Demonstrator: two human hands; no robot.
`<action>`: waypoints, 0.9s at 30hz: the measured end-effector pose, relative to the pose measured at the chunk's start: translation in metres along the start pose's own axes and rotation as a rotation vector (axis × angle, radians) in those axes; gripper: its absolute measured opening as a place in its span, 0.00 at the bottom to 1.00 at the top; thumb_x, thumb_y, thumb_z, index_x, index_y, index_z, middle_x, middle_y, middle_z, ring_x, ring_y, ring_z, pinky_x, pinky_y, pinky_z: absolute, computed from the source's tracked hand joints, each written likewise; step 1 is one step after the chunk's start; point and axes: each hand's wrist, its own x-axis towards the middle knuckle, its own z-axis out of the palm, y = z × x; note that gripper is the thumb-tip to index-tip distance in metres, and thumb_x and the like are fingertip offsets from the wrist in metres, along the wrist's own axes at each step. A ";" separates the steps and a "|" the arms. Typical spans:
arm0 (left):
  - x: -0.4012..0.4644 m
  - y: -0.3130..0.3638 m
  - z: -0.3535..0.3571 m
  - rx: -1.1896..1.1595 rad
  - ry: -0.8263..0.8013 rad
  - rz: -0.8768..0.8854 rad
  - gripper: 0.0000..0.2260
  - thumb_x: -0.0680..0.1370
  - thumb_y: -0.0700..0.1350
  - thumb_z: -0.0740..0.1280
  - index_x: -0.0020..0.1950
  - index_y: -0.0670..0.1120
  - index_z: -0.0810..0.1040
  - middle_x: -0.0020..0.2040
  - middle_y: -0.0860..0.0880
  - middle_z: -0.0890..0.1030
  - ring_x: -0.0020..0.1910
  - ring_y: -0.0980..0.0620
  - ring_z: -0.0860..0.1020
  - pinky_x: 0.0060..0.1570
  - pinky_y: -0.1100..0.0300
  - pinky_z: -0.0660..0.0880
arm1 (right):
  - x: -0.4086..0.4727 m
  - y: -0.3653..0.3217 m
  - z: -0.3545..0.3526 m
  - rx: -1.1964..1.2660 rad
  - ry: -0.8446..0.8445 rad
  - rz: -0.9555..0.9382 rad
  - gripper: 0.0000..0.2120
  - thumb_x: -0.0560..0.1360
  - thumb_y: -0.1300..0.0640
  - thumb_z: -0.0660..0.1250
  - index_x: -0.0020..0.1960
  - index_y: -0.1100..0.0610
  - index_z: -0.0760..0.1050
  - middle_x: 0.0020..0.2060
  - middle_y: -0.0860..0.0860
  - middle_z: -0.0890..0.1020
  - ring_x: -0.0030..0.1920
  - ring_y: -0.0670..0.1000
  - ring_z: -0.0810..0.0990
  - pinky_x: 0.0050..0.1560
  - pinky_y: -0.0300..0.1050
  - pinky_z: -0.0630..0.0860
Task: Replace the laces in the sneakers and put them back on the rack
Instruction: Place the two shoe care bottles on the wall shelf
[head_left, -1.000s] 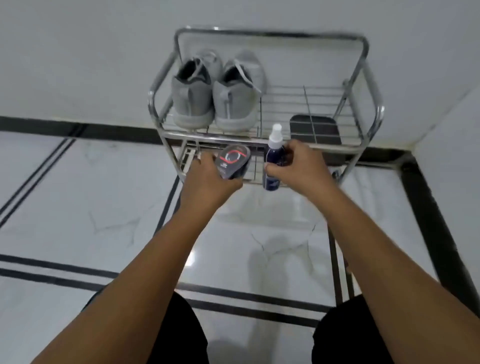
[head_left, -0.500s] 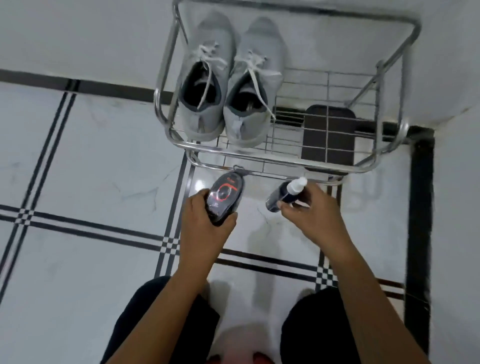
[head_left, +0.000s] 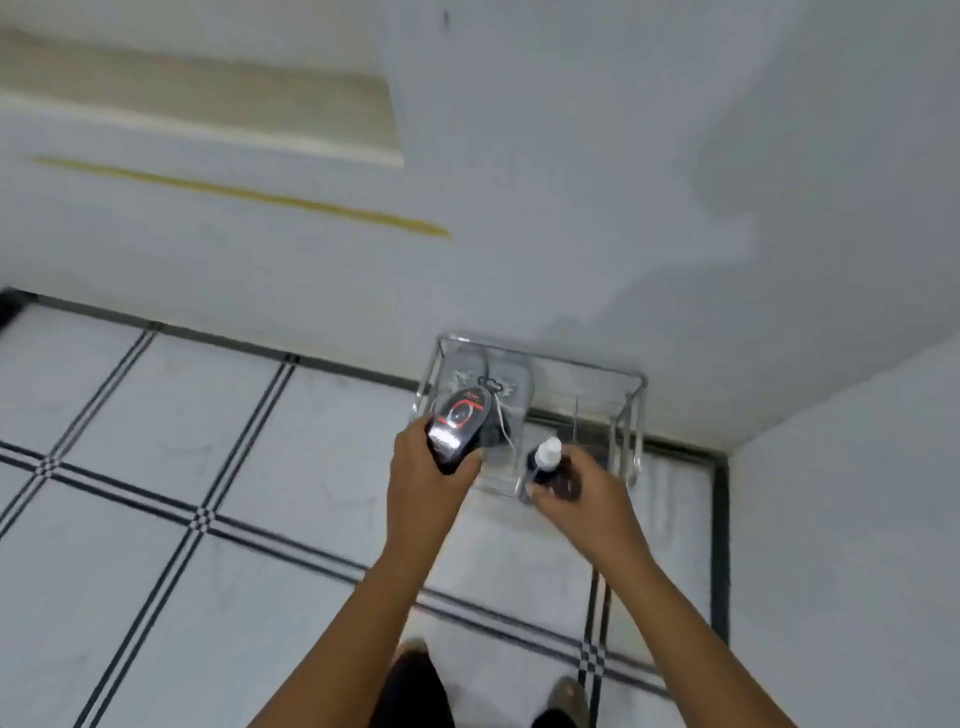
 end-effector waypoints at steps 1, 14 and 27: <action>0.007 0.012 -0.007 -0.038 0.027 -0.003 0.27 0.68 0.56 0.75 0.63 0.53 0.70 0.55 0.55 0.73 0.53 0.55 0.76 0.51 0.55 0.77 | 0.005 -0.013 -0.004 -0.016 -0.015 -0.021 0.17 0.71 0.55 0.74 0.57 0.45 0.74 0.47 0.40 0.80 0.49 0.38 0.78 0.43 0.22 0.70; 0.256 0.053 -0.119 -0.097 0.189 0.018 0.23 0.66 0.58 0.74 0.56 0.53 0.72 0.53 0.51 0.77 0.48 0.54 0.78 0.45 0.55 0.78 | 0.204 -0.168 0.063 0.080 -0.064 -0.201 0.19 0.72 0.56 0.73 0.59 0.42 0.73 0.52 0.39 0.80 0.54 0.37 0.78 0.50 0.24 0.71; 0.503 0.107 -0.143 0.053 0.192 0.126 0.24 0.69 0.57 0.72 0.61 0.51 0.71 0.53 0.53 0.76 0.49 0.52 0.77 0.45 0.57 0.73 | 0.438 -0.323 0.130 0.093 0.370 -0.274 0.20 0.80 0.60 0.61 0.70 0.60 0.63 0.59 0.53 0.75 0.56 0.50 0.74 0.47 0.31 0.64</action>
